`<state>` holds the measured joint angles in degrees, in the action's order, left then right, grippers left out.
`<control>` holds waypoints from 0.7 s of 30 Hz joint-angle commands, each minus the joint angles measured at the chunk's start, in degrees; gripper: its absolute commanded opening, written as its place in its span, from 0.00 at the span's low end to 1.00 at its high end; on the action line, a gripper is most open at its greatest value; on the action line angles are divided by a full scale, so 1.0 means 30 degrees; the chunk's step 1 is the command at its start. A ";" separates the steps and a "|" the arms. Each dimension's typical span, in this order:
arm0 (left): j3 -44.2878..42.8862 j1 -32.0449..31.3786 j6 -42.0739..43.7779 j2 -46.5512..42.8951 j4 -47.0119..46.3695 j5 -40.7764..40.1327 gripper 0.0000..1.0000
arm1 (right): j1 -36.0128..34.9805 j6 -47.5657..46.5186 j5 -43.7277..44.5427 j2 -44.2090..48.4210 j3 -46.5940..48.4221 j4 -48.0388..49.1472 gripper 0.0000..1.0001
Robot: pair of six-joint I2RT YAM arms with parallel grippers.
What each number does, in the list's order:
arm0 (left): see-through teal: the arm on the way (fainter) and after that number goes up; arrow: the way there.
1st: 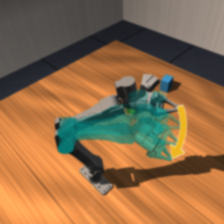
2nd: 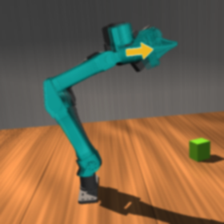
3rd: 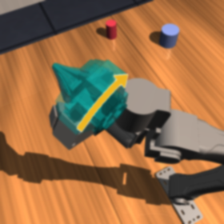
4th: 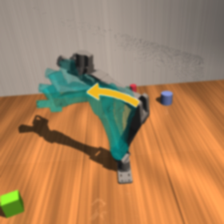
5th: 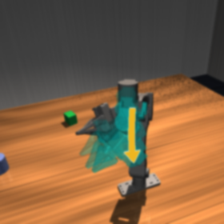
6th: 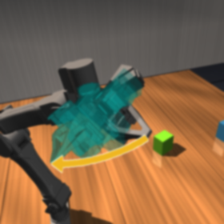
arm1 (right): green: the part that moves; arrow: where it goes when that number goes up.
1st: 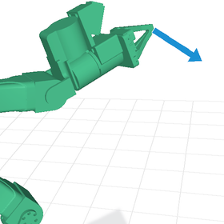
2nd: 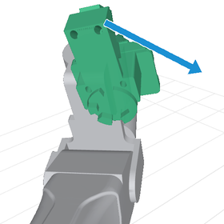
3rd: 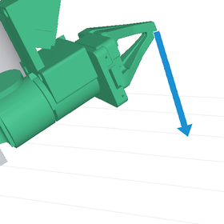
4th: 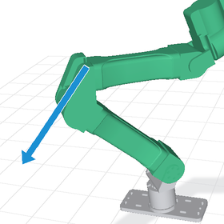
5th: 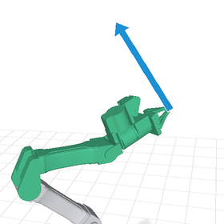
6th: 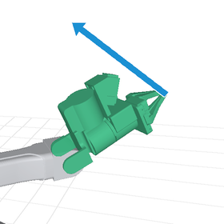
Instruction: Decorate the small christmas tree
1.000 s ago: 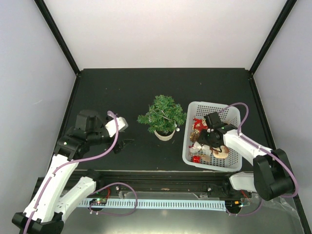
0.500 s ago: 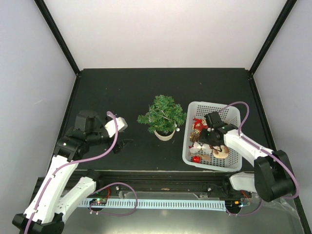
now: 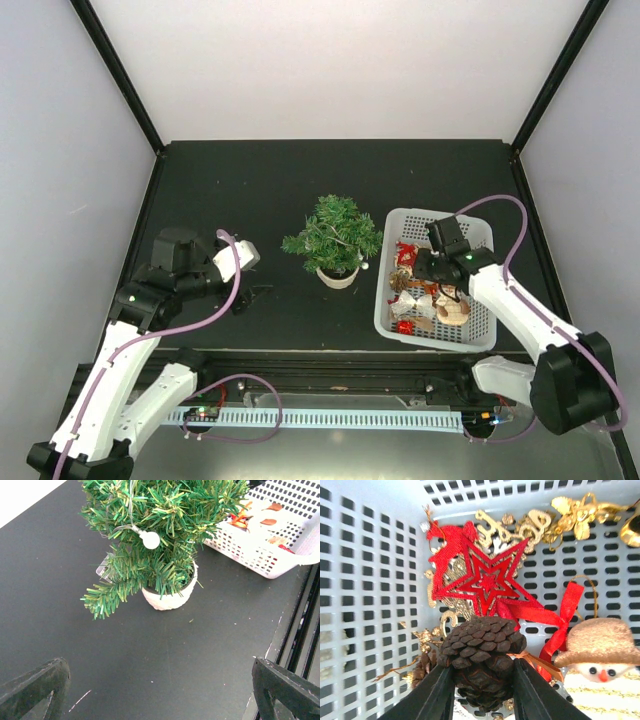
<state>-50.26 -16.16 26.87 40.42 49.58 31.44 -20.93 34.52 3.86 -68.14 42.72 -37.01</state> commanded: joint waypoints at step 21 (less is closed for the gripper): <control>0.0505 0.0581 -0.0615 -0.0672 -0.0527 0.0975 0.99 | -0.0128 -0.2397 -0.9118 0.8070 0.2385 0.1752 0.38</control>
<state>-49.21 -15.00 25.82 39.29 49.21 33.08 -20.93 29.21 -16.56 -41.82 45.12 -34.04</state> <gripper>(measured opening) 0.989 0.377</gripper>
